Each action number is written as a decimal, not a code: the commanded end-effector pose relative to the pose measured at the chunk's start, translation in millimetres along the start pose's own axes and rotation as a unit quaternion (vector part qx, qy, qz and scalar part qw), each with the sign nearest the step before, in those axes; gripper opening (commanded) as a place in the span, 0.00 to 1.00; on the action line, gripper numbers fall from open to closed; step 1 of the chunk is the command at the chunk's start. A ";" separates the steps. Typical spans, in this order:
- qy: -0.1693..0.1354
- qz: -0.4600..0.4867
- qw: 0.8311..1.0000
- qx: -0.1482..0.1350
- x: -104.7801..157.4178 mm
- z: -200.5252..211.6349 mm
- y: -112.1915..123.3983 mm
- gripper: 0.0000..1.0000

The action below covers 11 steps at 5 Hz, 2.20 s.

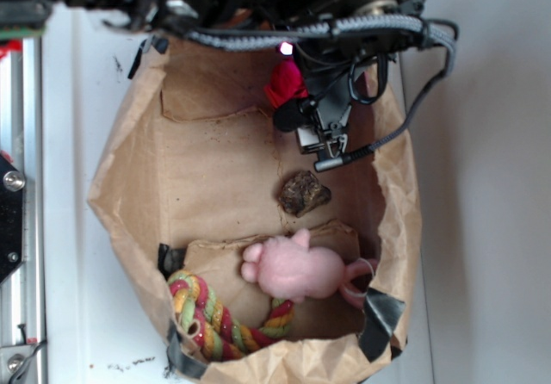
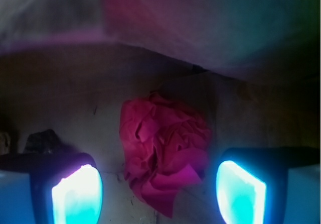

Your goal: Grab the red paper.

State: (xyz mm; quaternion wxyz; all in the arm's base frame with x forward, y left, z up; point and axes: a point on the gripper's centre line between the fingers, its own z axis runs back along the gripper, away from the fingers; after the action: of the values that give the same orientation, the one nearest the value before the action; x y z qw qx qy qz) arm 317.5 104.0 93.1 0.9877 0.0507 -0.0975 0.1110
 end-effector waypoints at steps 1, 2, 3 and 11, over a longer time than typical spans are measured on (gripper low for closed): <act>-0.044 -0.013 0.999 -0.024 19.3 12.4 -11.4 1.00; -0.049 -0.030 0.998 -0.025 18.0 5.3 -21.4 1.00; -0.064 -0.060 0.996 -0.009 15.3 -4.5 -34.4 1.00; -0.060 -0.065 0.996 0.026 16.0 -23.6 -31.4 0.00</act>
State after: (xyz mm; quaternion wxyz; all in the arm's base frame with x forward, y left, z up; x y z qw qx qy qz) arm 337.9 76.7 45.5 0.9878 0.0810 -0.1187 0.0595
